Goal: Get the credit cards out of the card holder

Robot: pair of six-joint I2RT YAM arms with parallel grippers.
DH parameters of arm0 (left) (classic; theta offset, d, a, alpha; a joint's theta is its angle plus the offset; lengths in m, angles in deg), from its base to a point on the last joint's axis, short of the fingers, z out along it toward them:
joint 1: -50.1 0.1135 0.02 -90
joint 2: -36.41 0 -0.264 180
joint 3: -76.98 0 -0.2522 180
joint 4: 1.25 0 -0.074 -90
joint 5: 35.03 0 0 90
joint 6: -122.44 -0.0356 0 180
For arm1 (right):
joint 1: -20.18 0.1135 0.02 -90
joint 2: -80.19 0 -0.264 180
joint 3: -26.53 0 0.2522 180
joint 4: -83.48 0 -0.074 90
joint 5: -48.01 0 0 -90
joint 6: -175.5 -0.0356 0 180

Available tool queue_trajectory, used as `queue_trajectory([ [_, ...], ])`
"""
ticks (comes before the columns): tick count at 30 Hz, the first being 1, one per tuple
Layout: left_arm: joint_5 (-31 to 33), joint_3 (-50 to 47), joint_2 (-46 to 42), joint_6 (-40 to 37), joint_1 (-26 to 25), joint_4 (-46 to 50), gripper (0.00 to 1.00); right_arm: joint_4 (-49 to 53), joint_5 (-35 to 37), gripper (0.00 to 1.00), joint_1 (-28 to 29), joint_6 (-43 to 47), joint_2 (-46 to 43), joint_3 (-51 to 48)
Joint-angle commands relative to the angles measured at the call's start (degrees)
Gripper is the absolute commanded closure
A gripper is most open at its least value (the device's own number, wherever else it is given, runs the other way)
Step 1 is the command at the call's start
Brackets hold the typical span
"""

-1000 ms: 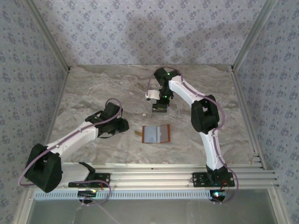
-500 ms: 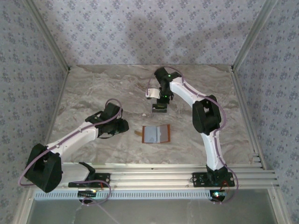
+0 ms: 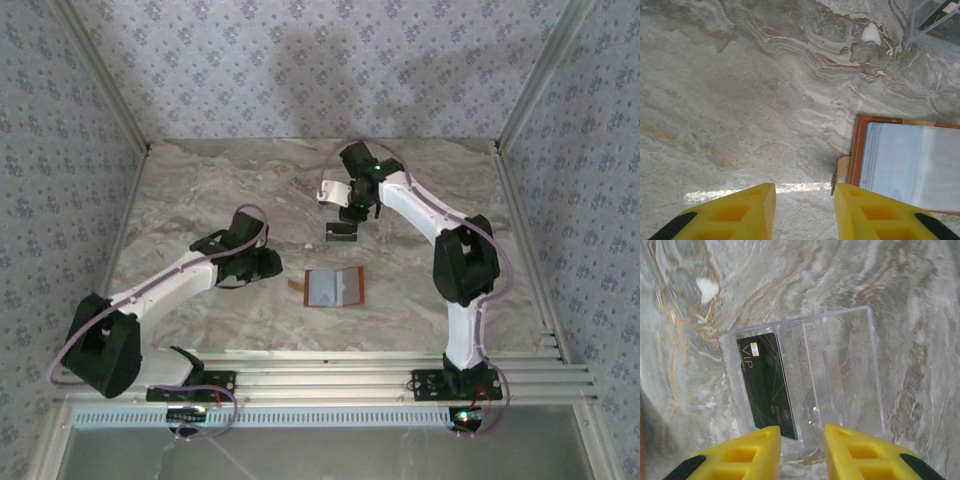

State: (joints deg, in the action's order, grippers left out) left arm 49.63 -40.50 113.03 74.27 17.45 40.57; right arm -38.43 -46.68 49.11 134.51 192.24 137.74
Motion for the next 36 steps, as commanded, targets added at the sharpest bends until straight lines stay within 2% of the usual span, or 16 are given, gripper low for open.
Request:
queue_trajectory([
  [1, -1.5, 3.1, 1.7, -1.7, -0.4, -0.9, 0.63, -2.8, 0.2, 0.68, 0.3, -12.4, -5.2, -3.2],
  [7, -1.4, 6.0, 4.4, -2.8, -0.3, -1.5, 0.63, -5.8, 1.4, 0.69, 0.3, -31.5, -13.0, -10.2],
  [10, -2.2, 6.7, 5.3, -3.1, 0.5, -2.1, 0.63, -6.6, -0.4, 0.73, 0.4, -42.3, -16.7, -14.1],
  [15, -3.6, 6.7, 5.7, -3.8, 2.9, -2.9, 0.63, -7.4, -7.3, 0.74, 0.6, -59.4, -21.7, -20.5],
  [21, -6.1, 4.7, 4.8, -4.1, 6.8, -3.9, 0.63, -9.1, -16.8, 0.75, 2.2, -73.6, -23.0, -26.4],
  [24, -6.7, 3.8, 3.8, -4.6, 8.5, -3.8, 0.63, -11.9, -20.4, 0.75, 3.8, -77.7, -21.8, -28.6],
  [36, -7.5, -0.9, -1.6, -5.6, 12.0, -2.9, 0.63, -13.4, -18.6, 0.71, 11.6, -84.5, -10.1, -25.8],
])
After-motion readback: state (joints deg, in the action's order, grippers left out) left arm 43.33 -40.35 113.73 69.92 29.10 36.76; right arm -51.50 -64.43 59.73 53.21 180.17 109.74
